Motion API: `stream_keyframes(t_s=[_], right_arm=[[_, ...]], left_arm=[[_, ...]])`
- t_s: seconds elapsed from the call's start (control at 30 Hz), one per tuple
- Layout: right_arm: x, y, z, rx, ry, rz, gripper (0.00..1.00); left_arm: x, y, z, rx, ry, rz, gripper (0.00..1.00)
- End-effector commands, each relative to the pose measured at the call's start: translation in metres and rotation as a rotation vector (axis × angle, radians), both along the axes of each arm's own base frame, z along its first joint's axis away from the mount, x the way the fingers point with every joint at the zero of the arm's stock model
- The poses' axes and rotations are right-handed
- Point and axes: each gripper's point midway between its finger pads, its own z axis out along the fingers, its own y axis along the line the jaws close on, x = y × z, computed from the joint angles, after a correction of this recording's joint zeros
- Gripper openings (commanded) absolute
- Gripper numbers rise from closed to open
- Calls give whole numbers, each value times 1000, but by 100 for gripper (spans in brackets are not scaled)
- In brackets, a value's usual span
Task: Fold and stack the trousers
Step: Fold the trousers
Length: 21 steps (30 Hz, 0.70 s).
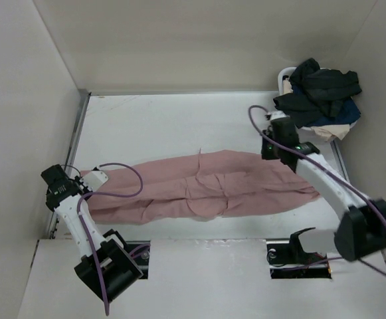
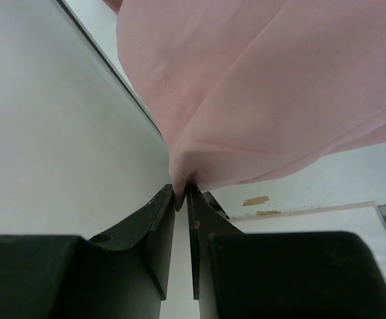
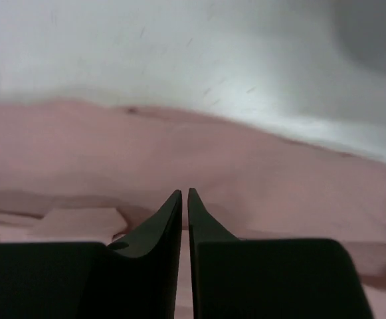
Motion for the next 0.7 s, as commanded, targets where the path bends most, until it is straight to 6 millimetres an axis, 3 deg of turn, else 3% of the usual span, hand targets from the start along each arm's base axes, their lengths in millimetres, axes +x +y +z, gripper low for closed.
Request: stream_keyframes(t_s=[0.0,0.1,0.3,0.47,0.53,0.67], right_arm=[[-9,54,-31,40,189,201,9],[-20,80,-54,30,277,274,6],[-49,82,-102,-40,426,270,1],[-97,78,-99,-8,493,222,1],[-127,75,-106,-26,570,207,1],[-176,69,-119,-86,679,192,2]], left_arm=[[10,4,10,31,-44,-41,12],[12,10,9,53,-71,-26,14],[17,15,9,73,-98,-7,16],[21,21,22,96,-131,8,17],[22,24,27,104,-157,21,17],[18,32,40,126,-185,60,30]])
